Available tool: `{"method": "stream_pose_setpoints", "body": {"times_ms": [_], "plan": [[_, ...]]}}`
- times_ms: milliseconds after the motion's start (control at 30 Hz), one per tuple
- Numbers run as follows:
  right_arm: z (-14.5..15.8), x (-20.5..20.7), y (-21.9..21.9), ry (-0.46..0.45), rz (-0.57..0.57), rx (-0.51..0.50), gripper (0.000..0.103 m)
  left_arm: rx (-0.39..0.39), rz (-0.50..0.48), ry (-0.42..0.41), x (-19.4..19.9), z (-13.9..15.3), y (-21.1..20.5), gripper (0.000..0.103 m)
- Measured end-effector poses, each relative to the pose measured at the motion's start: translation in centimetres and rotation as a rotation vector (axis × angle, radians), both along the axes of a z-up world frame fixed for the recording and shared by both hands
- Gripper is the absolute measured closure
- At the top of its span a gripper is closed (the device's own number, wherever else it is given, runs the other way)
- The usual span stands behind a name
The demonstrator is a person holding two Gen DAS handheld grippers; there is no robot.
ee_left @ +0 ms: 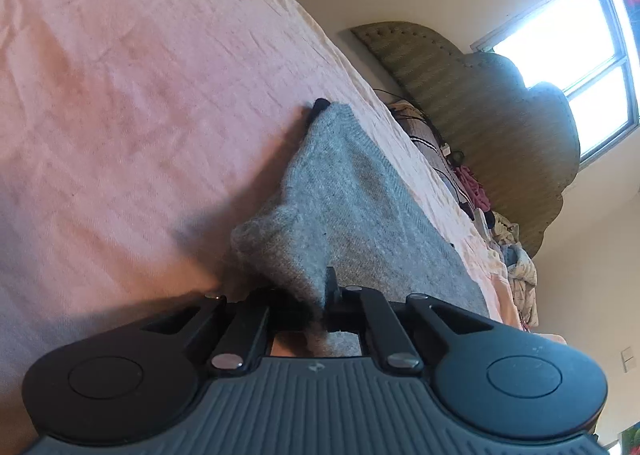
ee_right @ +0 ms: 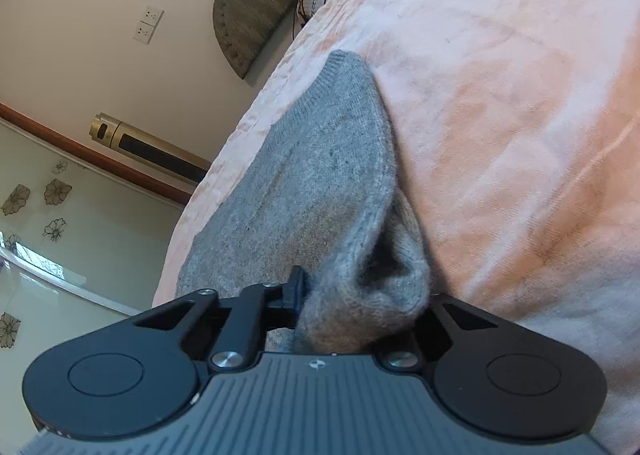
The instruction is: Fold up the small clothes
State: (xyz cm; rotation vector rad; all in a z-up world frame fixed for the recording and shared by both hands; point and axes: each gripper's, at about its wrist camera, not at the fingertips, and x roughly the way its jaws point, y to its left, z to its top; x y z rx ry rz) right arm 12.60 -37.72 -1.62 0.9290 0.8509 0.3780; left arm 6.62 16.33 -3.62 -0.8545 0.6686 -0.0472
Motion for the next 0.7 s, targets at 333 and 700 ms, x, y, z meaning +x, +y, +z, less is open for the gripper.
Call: {"method": "stream_pose_setpoints", "body": {"times_ms": [333,700], "plan": [[3.1,-4.6,-0.5,-0.069,0.160,0.053,0.089,-0.006,-0.022,-0.110,-9.1,5.1,2.5,0.100],[5.4,-10.6,-3.4,-0.095,0.198,-0.070,0.016,0.348,0.004,-0.031,-15.8,5.5,5.8,0.043]]}}
